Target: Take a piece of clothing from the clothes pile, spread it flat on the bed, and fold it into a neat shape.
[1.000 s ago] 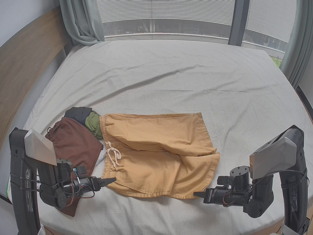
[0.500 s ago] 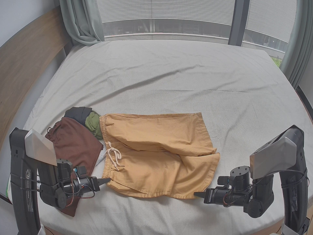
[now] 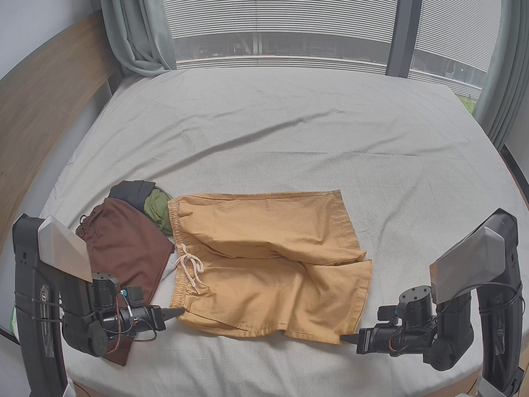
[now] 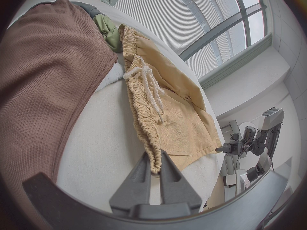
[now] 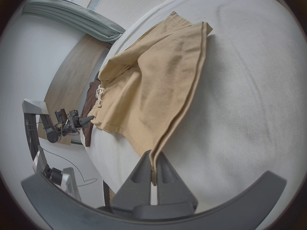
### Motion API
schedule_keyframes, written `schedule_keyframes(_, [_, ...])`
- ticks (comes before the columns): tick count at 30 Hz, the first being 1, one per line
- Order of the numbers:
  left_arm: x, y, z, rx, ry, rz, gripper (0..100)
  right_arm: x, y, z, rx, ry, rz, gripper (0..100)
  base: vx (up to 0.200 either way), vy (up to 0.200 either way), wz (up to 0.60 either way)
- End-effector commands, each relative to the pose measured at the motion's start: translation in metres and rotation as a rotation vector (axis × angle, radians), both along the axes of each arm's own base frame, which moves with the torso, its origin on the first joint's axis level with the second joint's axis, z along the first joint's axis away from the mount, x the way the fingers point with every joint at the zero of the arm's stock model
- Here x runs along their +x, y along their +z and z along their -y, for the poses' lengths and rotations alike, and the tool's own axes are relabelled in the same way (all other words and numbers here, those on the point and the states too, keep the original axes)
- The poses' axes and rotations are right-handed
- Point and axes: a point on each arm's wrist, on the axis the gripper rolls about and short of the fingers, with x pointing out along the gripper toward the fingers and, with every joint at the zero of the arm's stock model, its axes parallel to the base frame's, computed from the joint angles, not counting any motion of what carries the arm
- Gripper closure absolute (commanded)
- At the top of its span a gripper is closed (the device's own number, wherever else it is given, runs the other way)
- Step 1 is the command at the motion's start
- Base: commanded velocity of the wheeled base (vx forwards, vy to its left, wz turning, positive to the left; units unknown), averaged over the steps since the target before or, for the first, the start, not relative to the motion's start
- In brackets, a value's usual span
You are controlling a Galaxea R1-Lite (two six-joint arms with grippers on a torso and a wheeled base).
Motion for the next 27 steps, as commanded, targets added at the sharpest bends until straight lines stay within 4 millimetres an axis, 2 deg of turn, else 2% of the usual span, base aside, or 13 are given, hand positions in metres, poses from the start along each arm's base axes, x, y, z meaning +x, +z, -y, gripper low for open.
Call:
schedule_keyframes(1, [-0.008, 0.005, -0.003, 0.002, 0.011, -0.015, 100, -0.011, 0.003, 0.015, -0.036, -0.018, -0.033, 100, 0.0, 0.0, 0.0])
schedule_keyframes(6, [-0.019, 0.008, -0.009, 0.016, 0.019, -0.032, 100, -0.014, 0.003, 0.021, -0.056, -0.023, -0.037, 100, 0.0, 0.0, 0.0])
schedule_keyframes(22, [-0.052, 0.007, -0.011, 0.074, -0.023, -0.099, 100, -0.014, 0.002, 0.023, -0.059, -0.025, -0.041, 100, 0.0, 0.0, 0.0])
schedule_keyframes(27, [-0.053, 0.006, -0.016, 0.088, -0.031, -0.081, 100, -0.018, 0.002, 0.025, -0.078, -0.011, -0.046, 100, 0.0, 0.0, 0.0])
